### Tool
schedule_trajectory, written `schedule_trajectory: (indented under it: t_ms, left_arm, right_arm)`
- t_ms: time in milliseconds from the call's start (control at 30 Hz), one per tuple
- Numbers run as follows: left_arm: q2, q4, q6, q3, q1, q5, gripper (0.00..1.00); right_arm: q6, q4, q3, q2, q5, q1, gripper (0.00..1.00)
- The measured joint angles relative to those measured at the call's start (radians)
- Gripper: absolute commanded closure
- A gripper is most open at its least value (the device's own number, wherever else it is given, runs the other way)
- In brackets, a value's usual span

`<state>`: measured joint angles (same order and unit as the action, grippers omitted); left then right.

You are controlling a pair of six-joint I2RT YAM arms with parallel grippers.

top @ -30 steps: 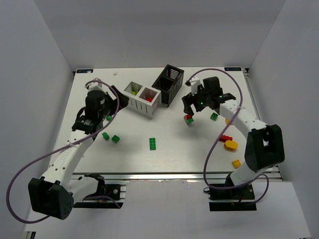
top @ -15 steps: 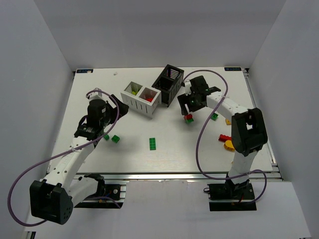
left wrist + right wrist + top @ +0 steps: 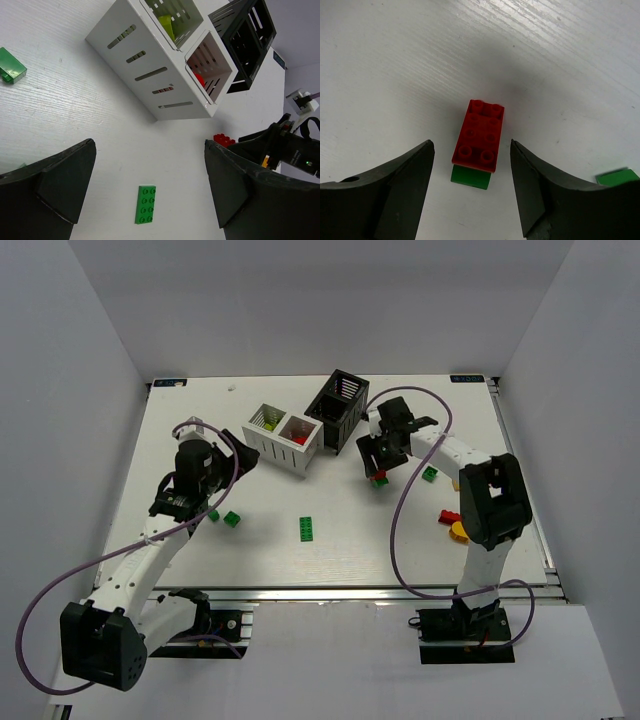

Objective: Sort the legos into containers by color

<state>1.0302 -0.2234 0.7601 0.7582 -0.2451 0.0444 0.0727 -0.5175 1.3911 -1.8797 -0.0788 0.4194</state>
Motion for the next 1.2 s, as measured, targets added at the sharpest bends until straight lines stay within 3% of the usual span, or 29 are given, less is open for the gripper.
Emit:
schedule_trajectory:
  t_ms: [167, 433, 633, 667, 767, 1000, 1200]
  left_arm:
    - [-0.005, 0.003, 0.004, -0.003, 0.0, -0.005, 0.02]
    - [-0.057, 0.012, 0.027, -0.066, 0.0, -0.013, 0.02]
    - [-0.079, 0.038, 0.031, -0.088, 0.0, -0.058, 0.03]
    - [-0.079, 0.056, 0.03, -0.095, 0.0, -0.076, 0.05]
    - [-0.069, 0.137, 0.032, -0.122, 0.001, -0.178, 0.07]
    - [-0.005, 0.362, 0.05, -0.146, -0.014, -0.427, 0.1]
    - [0.006, 0.633, 0.072, -0.145, -0.052, -0.56, 0.1]
  right_arm:
    - [0.001, -0.006, 0.0, -0.039, -0.002, 0.002, 0.34]
    - [0.011, -0.006, 0.0, -0.053, -0.002, 0.013, 0.54]
    - [0.018, 0.005, 0.001, -0.053, -0.009, 0.014, 0.82]
    - [0.021, 0.005, 0.001, -0.053, -0.011, 0.014, 0.89]
    - [0.036, 0.005, 0.003, -0.051, -0.029, 0.014, 1.0]
    - [0.05, 0.037, 0.012, 0.075, -0.225, -0.018, 1.0]
    - [-0.077, 0.21, 0.04, 0.258, -0.486, -0.1, 1.0]
